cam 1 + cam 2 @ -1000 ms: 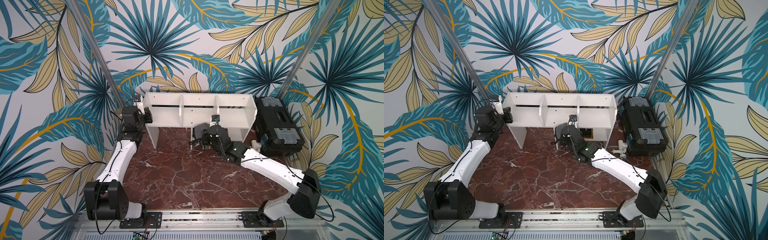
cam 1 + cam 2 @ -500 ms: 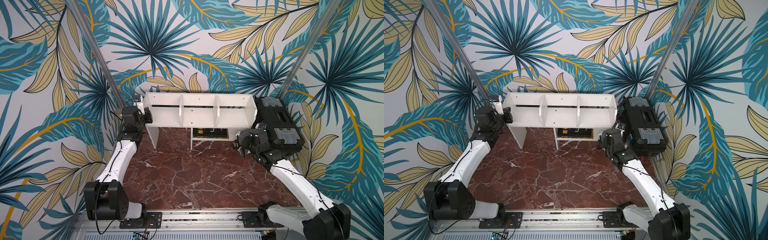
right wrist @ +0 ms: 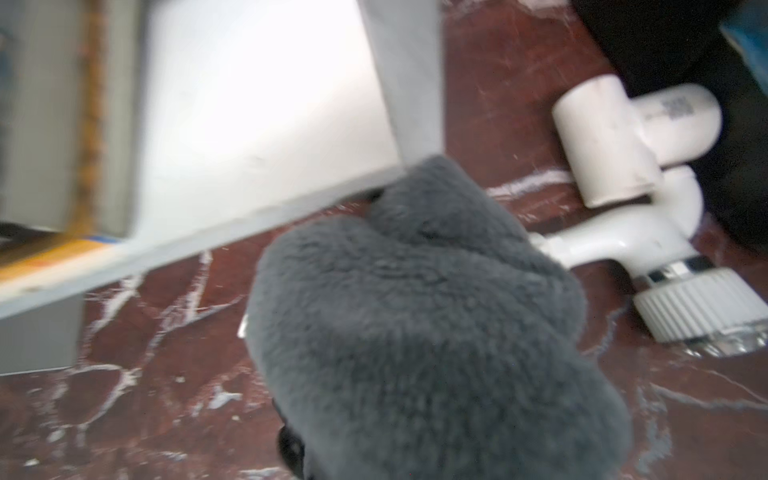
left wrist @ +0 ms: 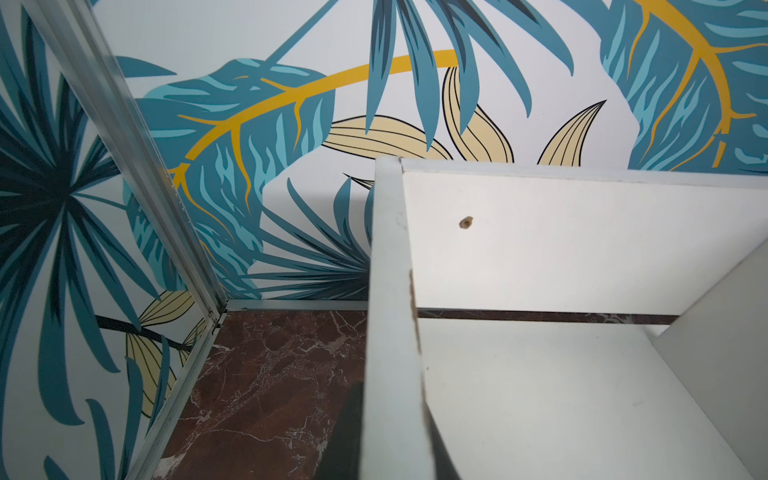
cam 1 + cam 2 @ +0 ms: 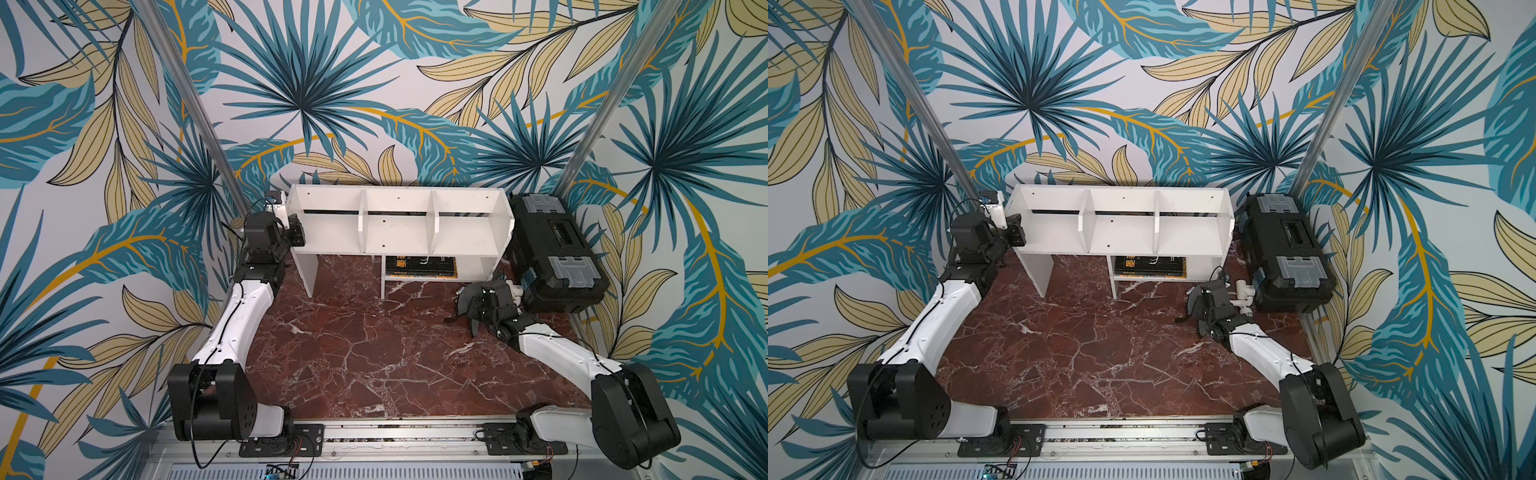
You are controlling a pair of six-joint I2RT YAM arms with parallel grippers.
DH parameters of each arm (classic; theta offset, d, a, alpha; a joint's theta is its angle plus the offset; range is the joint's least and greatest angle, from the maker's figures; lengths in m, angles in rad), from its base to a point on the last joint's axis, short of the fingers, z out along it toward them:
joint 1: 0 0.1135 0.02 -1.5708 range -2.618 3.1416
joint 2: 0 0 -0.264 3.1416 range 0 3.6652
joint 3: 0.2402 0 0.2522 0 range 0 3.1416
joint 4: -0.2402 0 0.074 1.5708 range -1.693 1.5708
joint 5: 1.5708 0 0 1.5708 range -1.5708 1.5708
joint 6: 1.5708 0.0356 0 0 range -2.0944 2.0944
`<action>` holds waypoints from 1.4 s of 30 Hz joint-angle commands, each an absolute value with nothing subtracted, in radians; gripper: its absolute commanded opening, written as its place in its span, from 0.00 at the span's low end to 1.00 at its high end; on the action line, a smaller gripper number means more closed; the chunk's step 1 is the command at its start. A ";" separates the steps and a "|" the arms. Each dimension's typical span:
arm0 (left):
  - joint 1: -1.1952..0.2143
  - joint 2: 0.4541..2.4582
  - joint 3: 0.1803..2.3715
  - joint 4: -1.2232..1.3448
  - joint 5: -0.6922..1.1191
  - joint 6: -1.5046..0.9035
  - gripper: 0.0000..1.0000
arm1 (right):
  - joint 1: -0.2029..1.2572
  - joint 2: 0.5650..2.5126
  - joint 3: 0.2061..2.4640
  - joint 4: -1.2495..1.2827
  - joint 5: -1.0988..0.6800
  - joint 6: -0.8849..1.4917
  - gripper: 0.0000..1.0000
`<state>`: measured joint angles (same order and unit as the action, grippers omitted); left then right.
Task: Wipe the bookshelf clean with a cloth
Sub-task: Wipe the dust from the shelf.
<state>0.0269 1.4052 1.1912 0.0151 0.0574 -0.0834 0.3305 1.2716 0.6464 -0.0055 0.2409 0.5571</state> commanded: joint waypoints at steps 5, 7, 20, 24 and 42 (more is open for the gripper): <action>0.027 1.379 1.136 -0.035 0.127 -0.201 0.00 | 0.625 1.358 0.695 0.151 0.385 0.549 0.00; 0.025 1.379 1.136 -0.034 0.129 -0.202 0.00 | 0.677 1.428 0.744 0.188 0.388 0.565 0.00; 0.026 1.376 1.134 -0.034 0.120 -0.198 0.00 | 0.872 1.717 1.266 0.053 0.410 0.467 0.00; 0.026 1.376 1.137 -0.034 0.123 -0.202 0.00 | 0.893 1.665 1.300 0.042 0.434 0.445 0.00; 0.024 1.359 1.123 -0.012 0.155 -0.246 0.00 | 1.018 2.092 1.825 0.099 0.278 0.409 0.00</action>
